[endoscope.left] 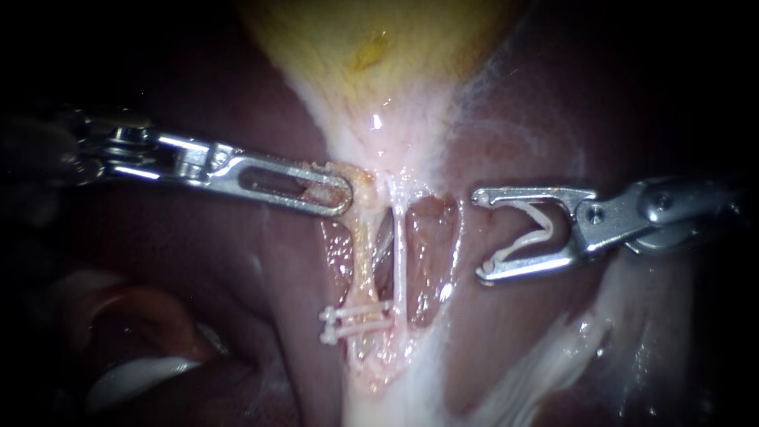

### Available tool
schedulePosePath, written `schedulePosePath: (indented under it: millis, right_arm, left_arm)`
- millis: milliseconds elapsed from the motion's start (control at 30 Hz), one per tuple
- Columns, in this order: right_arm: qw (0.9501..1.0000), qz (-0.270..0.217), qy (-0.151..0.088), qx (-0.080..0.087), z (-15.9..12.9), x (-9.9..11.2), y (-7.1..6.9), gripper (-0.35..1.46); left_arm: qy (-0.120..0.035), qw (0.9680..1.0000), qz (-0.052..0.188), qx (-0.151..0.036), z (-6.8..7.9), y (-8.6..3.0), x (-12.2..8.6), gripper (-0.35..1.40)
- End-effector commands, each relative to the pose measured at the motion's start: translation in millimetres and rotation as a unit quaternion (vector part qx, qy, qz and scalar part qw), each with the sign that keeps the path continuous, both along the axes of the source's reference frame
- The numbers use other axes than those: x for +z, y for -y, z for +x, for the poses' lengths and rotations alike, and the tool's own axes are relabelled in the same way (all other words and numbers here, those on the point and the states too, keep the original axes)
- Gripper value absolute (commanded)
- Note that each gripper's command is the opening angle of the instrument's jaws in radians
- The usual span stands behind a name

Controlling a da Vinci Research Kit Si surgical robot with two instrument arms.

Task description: Clipping third clip left tube

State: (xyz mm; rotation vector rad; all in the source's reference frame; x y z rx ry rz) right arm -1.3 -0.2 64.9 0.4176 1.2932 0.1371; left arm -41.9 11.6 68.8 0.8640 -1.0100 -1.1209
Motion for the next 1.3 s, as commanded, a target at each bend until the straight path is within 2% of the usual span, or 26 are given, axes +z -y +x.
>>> schedulePosePath:
  millis: [33,133,367,467,600,867,1100,1300]
  right_arm:
    - [1.0,0.0,0.0,0.0,0.0,0.0,0.1,0.5]
    - [1.0,-0.001,0.0,0.0,0.0,0.1,0.1,0.5]
    - [1.0,-0.001,0.0,0.0,0.0,0.1,0.2,0.5]
    - [1.0,0.0,-0.001,-0.001,0.1,0.1,0.2,0.5]
    - [1.0,0.0,-0.001,-0.001,0.2,0.0,0.2,0.5]
    - [1.0,0.0,-0.002,-0.002,0.5,-0.1,0.4,0.5]
    - [0.9986,0.052,0.008,0.008,2.2,0.6,1.3,0.5]
    - [0.9957,0.091,0.012,0.011,5.2,1.8,2.6,0.5]
  left_arm:
    - [0.0,1.0,0.0,0.001,0.1,0.0,-0.1,-0.35]
    - [0.001,1.0,0.002,0.001,0.5,-0.3,-0.7,-0.35]
    - [0.001,0.9999,0.013,0.0,2.4,-1.0,-4.7,-0.35]
    - [0.002,0.9999,0.01,-0.002,3.1,-1.2,-6.3,-0.35]
    - [0.005,0.9999,0.009,-0.003,3.5,-1.2,-7.7,-0.35]
    - [0.006,1.0,0.007,-0.003,3.4,-1.0,-8.0,-0.35]
    - [0.005,1.0,0.007,-0.004,3.3,-0.6,-8.5,-0.35]
    - [0.005,1.0,0.007,-0.005,3.2,-0.5,-8.6,-0.35]
